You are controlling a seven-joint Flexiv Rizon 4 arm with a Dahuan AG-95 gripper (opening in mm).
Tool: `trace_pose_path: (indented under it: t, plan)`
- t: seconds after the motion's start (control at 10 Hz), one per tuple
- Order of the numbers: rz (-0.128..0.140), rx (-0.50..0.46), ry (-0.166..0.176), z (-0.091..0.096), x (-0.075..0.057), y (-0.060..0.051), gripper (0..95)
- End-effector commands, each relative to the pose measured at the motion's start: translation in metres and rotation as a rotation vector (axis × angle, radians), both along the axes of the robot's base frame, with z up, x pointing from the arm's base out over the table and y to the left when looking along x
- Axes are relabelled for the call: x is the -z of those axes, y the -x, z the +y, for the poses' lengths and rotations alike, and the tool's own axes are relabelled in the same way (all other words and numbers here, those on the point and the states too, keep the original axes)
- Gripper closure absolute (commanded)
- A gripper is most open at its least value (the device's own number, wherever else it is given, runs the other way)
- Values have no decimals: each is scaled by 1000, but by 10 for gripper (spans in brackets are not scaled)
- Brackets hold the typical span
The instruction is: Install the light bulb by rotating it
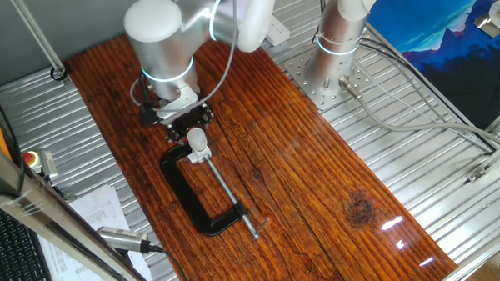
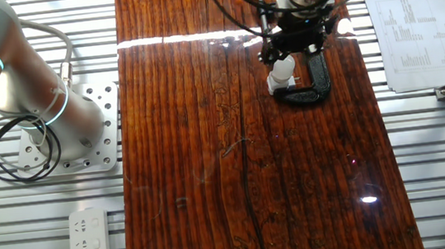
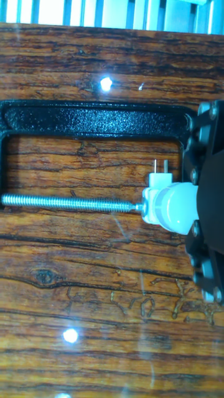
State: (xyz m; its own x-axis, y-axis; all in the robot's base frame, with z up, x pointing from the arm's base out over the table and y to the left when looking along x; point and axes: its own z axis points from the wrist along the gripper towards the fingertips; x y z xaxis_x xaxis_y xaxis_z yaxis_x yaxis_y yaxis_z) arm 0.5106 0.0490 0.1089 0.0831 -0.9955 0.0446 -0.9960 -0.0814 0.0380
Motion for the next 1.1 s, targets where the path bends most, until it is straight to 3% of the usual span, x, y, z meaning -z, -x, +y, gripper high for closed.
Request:
trace_pose_path:
  t: [0.1, 0.6, 0.7, 0.8, 0.9, 1.1]
  plan:
    - [4, 12, -3, 0, -3, 2, 0]
    - [-1, 87, -4, -5, -29, -1, 0]
    - [-6, 138, 0, -8, -37, 0, 190]
    - [-19, 201, -1, -12, -44, 0, 190]
    - [-34, 237, -3, -16, -48, 0, 380]
    - [-58, 326, -21, -22, -54, -2, 380]
